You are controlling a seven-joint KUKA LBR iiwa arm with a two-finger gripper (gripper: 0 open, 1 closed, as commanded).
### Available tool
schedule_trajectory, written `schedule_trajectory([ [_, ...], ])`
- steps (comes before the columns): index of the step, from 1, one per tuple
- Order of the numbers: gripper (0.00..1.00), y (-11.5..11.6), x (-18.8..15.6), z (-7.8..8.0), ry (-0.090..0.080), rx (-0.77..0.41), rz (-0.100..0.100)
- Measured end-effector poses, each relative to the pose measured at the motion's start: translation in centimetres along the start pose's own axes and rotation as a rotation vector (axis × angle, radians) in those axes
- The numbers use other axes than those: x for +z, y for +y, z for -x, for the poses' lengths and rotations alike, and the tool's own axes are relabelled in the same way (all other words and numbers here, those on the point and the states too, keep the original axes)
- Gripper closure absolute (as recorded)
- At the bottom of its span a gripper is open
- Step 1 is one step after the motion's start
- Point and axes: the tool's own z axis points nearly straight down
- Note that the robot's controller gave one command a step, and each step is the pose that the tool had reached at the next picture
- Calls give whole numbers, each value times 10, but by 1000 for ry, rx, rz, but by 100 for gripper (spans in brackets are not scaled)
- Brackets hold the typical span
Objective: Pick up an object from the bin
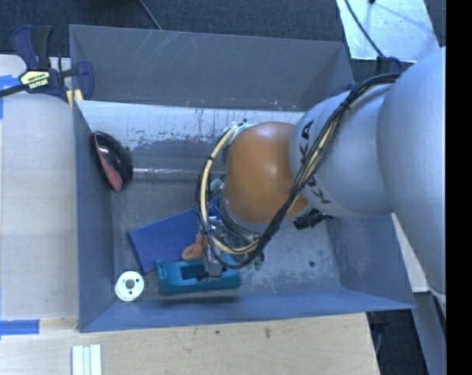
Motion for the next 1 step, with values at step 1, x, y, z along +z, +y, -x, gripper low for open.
schedule_trajectory([
  [1, 100, 2, -145, -3, -18, -2, -3],
])
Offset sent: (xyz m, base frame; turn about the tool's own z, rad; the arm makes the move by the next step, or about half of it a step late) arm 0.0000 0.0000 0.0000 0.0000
